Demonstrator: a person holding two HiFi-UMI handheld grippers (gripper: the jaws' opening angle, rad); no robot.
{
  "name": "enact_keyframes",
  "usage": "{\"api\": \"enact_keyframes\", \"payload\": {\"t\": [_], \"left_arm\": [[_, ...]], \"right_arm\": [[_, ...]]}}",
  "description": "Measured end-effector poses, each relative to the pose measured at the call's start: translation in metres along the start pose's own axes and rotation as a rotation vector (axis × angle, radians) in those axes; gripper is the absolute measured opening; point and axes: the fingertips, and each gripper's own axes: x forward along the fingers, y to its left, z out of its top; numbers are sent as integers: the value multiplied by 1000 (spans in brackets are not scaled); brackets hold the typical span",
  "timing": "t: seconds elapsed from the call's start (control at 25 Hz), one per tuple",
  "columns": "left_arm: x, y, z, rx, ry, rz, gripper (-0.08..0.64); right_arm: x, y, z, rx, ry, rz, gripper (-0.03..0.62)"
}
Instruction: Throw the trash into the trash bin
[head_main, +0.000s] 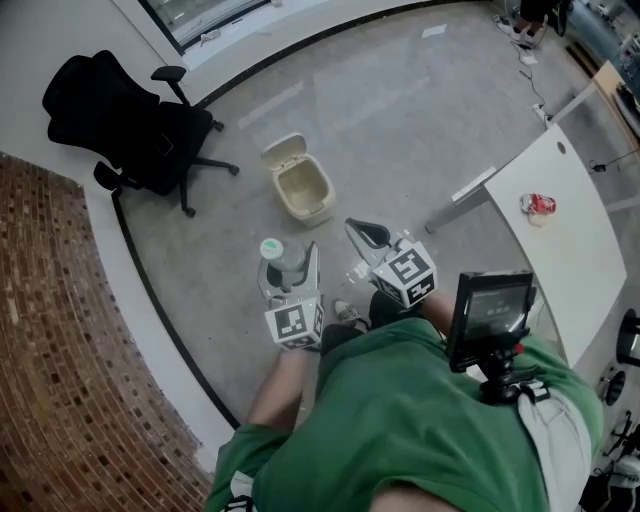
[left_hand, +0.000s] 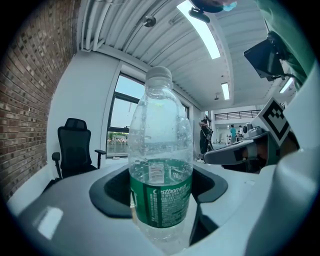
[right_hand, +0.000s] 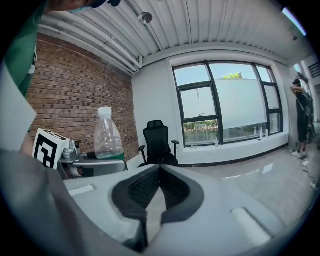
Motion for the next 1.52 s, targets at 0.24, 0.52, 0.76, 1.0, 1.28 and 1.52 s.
{"api": "enact_keyframes", "payload": {"t": [0.24, 0.52, 0.76, 1.0, 1.28, 1.52], "left_arm": [[25, 15, -10, 8, 32, -30, 333], [68, 30, -23, 39, 88, -40, 333], [119, 44, -38, 64, 160, -47, 333], [171, 54, -55, 83, 227, -54, 333], [216, 69, -81, 114, 286, -36, 333], [254, 83, -113, 160, 336, -69, 333]], "right_arm": [[23, -11, -3, 0, 23, -18, 3], [60, -39, -17, 35, 55, -15, 3], [103, -78, -26, 74, 78, -18, 3], [142, -124, -39, 107, 115, -27, 3], [172, -166, -60, 86, 187, -25, 3], [196, -180, -73, 57, 238, -26, 3]]}}
